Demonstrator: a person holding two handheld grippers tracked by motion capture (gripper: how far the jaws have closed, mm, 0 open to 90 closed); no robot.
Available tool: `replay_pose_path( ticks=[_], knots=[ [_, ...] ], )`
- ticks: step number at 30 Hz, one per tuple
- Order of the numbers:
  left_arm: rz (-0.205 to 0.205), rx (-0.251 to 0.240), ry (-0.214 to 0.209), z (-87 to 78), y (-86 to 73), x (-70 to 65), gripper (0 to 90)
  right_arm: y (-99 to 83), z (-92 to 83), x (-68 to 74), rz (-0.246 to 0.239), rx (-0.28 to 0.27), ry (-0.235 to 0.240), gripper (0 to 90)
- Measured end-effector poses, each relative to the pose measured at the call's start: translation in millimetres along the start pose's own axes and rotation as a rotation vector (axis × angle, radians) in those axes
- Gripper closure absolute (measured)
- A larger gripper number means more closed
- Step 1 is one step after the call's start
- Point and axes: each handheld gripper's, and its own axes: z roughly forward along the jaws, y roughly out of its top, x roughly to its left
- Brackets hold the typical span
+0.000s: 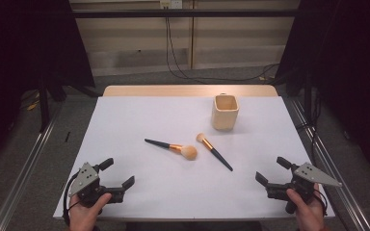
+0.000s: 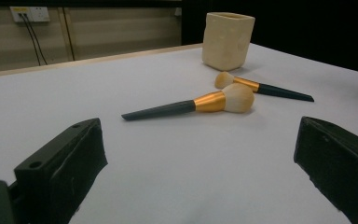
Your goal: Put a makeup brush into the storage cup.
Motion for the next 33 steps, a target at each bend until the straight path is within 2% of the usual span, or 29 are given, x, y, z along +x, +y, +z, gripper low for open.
replay_pose_path(
  ticks=[3,11,14,18,22,25,29,30,33],
  knots=[
    [-0.012,0.001,0.006,0.2,-0.4,0.1,1.9,-0.6,1.6,-0.4,0.0,0.007,0.003,0.0],
    [0.003,0.014,-0.026,5.2,1.4,-2.7,3.9,-1.4,2.1,-2.2,0.007,0.004,0.008,0.0],
    [0.004,0.012,-0.015,6.5,3.4,-4.8,3.8,-1.0,3.6,-1.7,0.012,0.002,0.01,0.0],
    [0.006,0.015,-0.018,7.5,6.3,-6.8,3.4,0.4,5.3,0.1,0.004,-0.001,0.017,0.0],
    [0.01,0.042,-0.035,8.5,7.7,-8.4,3.5,1.4,7.6,3.3,-0.013,0.002,0.029,0.0],
    [0.005,0.037,-0.032,9.9,11.1,-8.8,3.5,1.5,9.5,5.8,-0.029,0.006,0.041,0.0],
    [0.019,0.018,-0.024,15.0,18.1,-8.6,3.5,1.7,9.6,6.3,-0.025,0.002,0.049,0.0],
    [0.039,0.019,-0.027,17.2,20.7,-8.0,3.6,1.7,9.8,6.4,-0.025,0.003,0.05,0.0],
    [0.042,0.022,-0.044,24.0,24.4,-7.4,3.9,1.4,11.2,6.5,-0.022,0.009,0.054,0.0]
  ],
)
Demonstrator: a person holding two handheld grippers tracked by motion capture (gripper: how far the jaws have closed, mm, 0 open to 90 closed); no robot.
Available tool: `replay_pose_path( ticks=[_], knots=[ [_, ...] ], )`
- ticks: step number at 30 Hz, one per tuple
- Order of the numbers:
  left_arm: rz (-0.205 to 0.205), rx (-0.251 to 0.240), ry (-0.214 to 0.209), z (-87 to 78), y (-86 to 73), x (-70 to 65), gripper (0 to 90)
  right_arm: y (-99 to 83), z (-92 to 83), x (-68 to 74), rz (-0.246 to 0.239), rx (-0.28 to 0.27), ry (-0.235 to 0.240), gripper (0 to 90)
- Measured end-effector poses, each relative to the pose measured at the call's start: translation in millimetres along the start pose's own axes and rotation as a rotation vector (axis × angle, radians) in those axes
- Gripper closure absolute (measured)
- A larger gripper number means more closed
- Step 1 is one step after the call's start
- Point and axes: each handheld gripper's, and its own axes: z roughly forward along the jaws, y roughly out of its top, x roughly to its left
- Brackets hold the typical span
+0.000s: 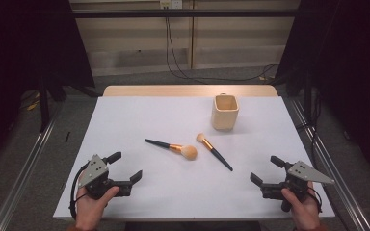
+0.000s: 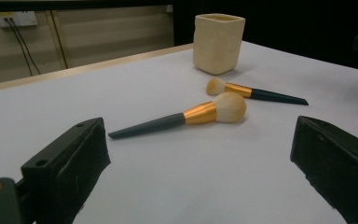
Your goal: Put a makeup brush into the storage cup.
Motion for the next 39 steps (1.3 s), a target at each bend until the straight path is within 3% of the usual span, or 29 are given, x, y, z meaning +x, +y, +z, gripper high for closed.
replay_pose_path(
  ticks=[2,4,13,22,37,39],
  knots=[
    [0.016,0.006,-0.005,5.3,3.7,0.2,3.9,-0.1,-0.2,-0.2,0.003,0.0,-0.002,0.0],
    [-0.002,-0.004,-0.007,9.4,6.7,0.7,3.7,-0.2,-0.6,-0.9,0.012,-0.001,0.0,0.0],
    [0.003,0.002,-0.028,26.1,21.4,1.8,3.3,-0.3,-0.6,-1.5,0.014,0.0,-0.002,0.0],
    [0.008,0.001,-0.024,41.4,26.2,7.9,3.3,-0.4,-0.3,-1.6,0.018,-0.001,-0.004,0.0],
    [-0.019,-0.009,-0.054,76.7,41.7,13.5,2.6,-0.9,0.3,-1.7,0.026,0.004,-0.008,0.0],
    [-0.003,-0.005,-0.057,82.3,44.6,13.3,2.5,-0.8,0.4,-1.8,0.024,0.001,-0.01,0.0]
  ],
)
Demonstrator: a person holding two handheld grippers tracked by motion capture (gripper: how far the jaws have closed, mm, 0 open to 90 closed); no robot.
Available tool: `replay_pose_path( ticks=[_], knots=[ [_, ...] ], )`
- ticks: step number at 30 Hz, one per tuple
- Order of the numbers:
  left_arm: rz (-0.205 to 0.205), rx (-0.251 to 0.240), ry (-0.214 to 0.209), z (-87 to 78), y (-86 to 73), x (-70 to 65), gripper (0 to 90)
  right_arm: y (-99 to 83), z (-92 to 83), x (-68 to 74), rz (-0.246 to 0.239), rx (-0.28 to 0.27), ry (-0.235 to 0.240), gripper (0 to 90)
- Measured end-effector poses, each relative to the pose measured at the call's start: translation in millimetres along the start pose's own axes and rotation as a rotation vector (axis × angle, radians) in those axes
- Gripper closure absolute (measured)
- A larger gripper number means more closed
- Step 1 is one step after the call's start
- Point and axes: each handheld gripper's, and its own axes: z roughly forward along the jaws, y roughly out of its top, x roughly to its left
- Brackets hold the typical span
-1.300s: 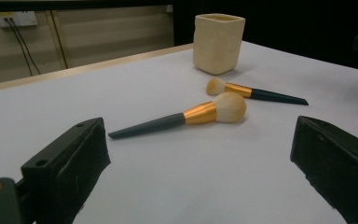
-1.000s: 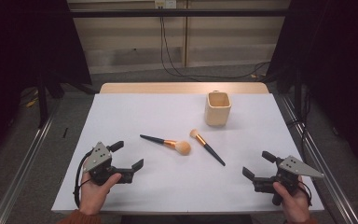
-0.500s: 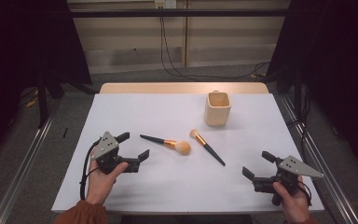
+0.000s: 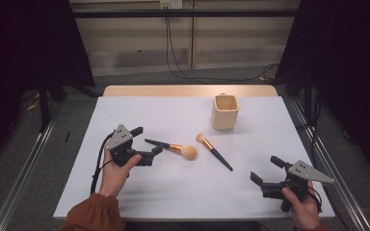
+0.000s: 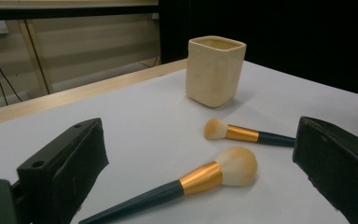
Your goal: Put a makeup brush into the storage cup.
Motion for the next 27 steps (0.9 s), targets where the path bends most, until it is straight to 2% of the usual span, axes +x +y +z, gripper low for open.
replay_pose_path(
  ticks=[3,5,13,17,18,20,22,25,27],
  knots=[
    [0.002,-0.022,0.0,8.0,2.6,3.8,2.5,0.0,-0.2,0.2,0.0,-0.001,0.001,0.0],
    [0.005,-0.004,0.001,13.9,4.3,6.7,2.5,0.0,-0.3,0.2,0.0,-0.001,0.001,0.0],
    [-0.002,0.006,0.002,32.5,15.8,10.6,2.5,-0.1,-0.7,0.0,0.002,-0.002,-0.002,0.0],
    [-0.005,-0.005,0.004,37.8,19.6,9.7,2.5,-0.2,-1.0,0.1,0.002,-0.003,-0.002,0.0],
    [-0.006,0.013,-0.011,41.4,24.8,7.1,2.5,-0.3,-1.0,0.0,0.004,-0.004,0.0,0.0],
    [0.004,-0.001,-0.015,45.2,29.7,4.1,2.5,-0.3,-0.8,0.0,0.007,-0.005,-0.002,0.0],
    [0.022,0.019,-0.023,49.4,33.9,3.5,2.5,-0.2,-0.8,0.2,0.006,-0.004,-0.002,0.0],
    [0.007,0.027,-0.037,57.1,36.3,6.0,2.5,-0.3,-1.3,0.4,0.004,-0.005,-0.003,0.0],
    [0.042,0.077,-0.025,62.4,38.8,5.2,2.5,-0.5,-1.2,0.2,0.003,-0.004,-0.002,0.0]
  ],
)
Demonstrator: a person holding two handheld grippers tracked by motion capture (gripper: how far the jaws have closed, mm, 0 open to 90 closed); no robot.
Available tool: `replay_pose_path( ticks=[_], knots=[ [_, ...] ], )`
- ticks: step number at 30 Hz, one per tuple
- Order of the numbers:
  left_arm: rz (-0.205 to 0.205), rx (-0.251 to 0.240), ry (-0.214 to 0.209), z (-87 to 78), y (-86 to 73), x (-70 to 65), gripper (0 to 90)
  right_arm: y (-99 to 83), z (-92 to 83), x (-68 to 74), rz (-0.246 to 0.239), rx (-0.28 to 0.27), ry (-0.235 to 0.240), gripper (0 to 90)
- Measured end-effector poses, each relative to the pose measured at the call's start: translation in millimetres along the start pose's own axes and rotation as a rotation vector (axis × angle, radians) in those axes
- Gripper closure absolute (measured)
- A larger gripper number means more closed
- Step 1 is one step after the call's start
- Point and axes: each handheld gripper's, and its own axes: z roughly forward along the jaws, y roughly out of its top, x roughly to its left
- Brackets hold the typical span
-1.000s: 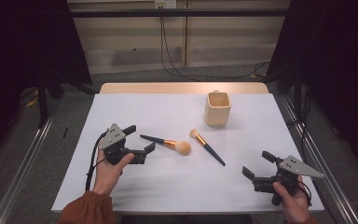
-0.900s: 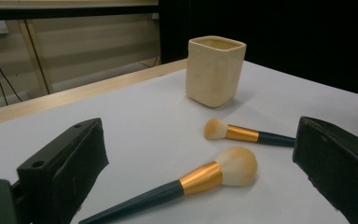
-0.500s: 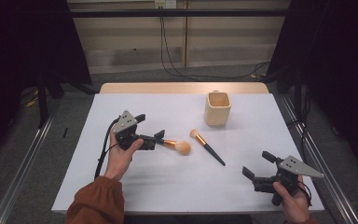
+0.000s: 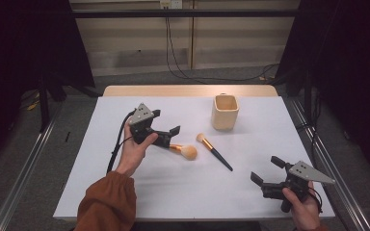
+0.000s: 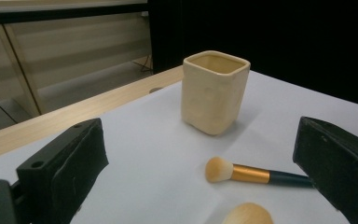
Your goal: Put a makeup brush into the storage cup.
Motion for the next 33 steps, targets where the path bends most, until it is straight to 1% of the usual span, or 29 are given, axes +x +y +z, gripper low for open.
replay_pose_path(
  ticks=[1,2,3,5,6,7,8,9,10,13,17,22,24,26,27,29,30,31,32,33],
  knots=[
    [0.009,0.01,-0.011,2.9,1.6,-1.1,2.2,-0.2,0.2,-0.1,-0.003,0.003,0.0,0.0],
    [0.006,0.015,-0.029,5.3,3.2,-0.9,2.1,-0.3,0.6,-0.1,-0.004,0.003,-0.001,0.0],
    [0.002,0.024,-0.035,7.5,4.6,-1.0,2.3,-0.2,0.7,0.0,-0.003,0.003,-0.001,0.0],
    [0.017,0.057,-0.049,11.3,7.2,0.1,2.1,-0.2,0.2,0.6,-0.002,0.006,0.001,0.0],
    [0.024,0.07,-0.047,12.7,8.2,0.8,2.2,-0.3,0.0,0.6,-0.002,0.005,0.001,0.0],
    [0.034,0.094,-0.048,14.2,9.2,2.3,2.1,-0.4,-0.2,0.6,-0.002,0.004,0.001,0.0],
    [0.034,0.094,-0.048,14.2,9.2,2.3,2.2,-0.4,-0.4,0.6,-0.003,0.004,0.001,0.0],
    [0.049,0.128,-0.052,15.6,10.4,5.4,2.2,-0.4,-0.5,0.5,-0.004,0.003,0.002,0.0],
    [0.052,0.153,-0.06,16.0,10.7,7.4,2.2,-0.5,-0.6,0.4,-0.005,0.003,0.002,0.0],
    [0.031,0.205,-0.099,16.0,10.5,13.2,2.4,-0.5,-0.9,0.5,-0.003,0.004,0.002,0.0],
    [0.053,0.27,-0.104,16.2,10.2,19.2,2.8,-0.6,-0.8,0.8,-0.002,0.006,0.002,0.0],
    [0.052,0.358,-0.13,18.7,8.1,23.9,2.8,-0.5,-0.3,1.2,-0.003,0.007,0.002,0.0],
    [0.028,0.369,-0.137,20.3,6.6,24.8,2.8,-0.6,-0.2,1.1,-0.005,0.01,0.002,0.0],
    [0.049,0.414,-0.134,23.1,5.4,24.1,3.2,-0.6,0.2,1.1,-0.004,0.009,0.005,0.0],
    [0.071,0.443,-0.137,24.6,4.8,23.9,3.5,-0.7,0.1,1.2,-0.004,0.01,0.004,0.0],
    [0.094,0.498,-0.168,27.0,4.7,23.8,4.1,-0.9,0.1,0.8,-0.006,0.011,0.006,0.0],
    [0.096,0.51,-0.18,28.1,3.9,22.2,4.8,-0.9,0.1,0.7,-0.007,0.012,0.005,0.0],
    [0.131,0.539,-0.189,30.0,2.9,21.0,5.4,-0.9,0.1,0.6,-0.007,0.012,0.005,0.0],
    [0.134,0.554,-0.191,31.1,2.0,20.3,5.4,-0.9,0.0,0.7,-0.005,0.011,0.006,0.0],
    [0.154,0.587,-0.209,33.4,1.1,21.0,5.4,-0.9,-0.1,0.6,-0.005,0.01,0.007,0.0]
  ],
)
